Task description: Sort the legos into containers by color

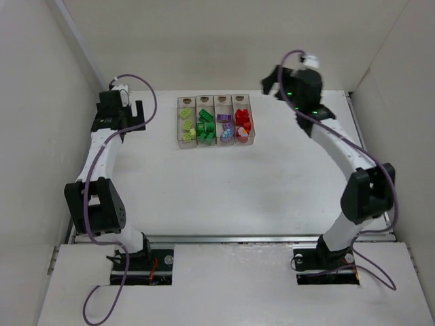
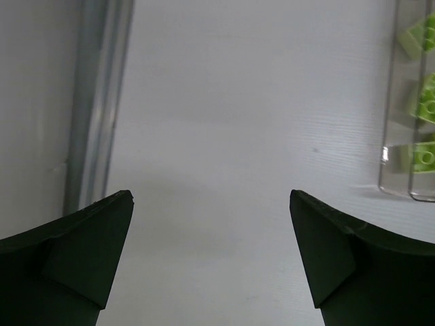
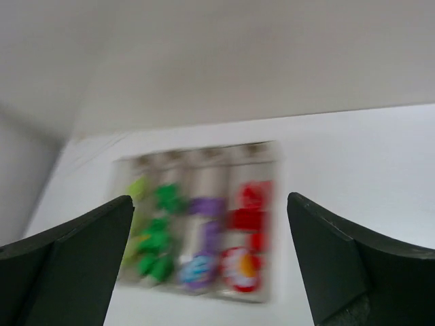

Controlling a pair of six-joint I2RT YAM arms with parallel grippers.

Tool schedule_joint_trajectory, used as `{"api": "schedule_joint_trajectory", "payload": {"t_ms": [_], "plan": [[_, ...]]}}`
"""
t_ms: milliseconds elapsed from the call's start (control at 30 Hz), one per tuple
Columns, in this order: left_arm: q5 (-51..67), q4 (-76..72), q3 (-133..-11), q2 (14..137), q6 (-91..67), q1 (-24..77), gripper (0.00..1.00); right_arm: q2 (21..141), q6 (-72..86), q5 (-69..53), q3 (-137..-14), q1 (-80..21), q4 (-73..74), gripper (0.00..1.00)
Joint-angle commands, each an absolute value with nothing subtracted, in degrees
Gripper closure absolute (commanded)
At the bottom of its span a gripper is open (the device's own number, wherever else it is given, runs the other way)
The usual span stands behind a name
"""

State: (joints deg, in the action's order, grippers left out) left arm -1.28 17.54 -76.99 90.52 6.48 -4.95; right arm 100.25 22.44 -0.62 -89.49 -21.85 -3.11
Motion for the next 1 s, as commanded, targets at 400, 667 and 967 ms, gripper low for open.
{"api": "schedule_joint_trajectory", "payload": {"t_ms": [400, 667, 967], "plan": [[-18.7, 10.7, -64.9, 79.5, 2.5, -13.7, 0.01, 80.3, 22.7, 33.5, -65.7, 0.1, -1.9, 0.00], [-19.2, 10.2, -62.1, 77.1, 1.8, -13.7, 0.01, 83.3, 24.0, 34.0, -71.5, 0.1, 4.5, 0.00], [-18.7, 10.2, -59.3, 73.6, 1.3, -13.7, 0.01, 83.8, 25.2, 33.3, -71.5, 0.1, 5.7, 0.00]]}}
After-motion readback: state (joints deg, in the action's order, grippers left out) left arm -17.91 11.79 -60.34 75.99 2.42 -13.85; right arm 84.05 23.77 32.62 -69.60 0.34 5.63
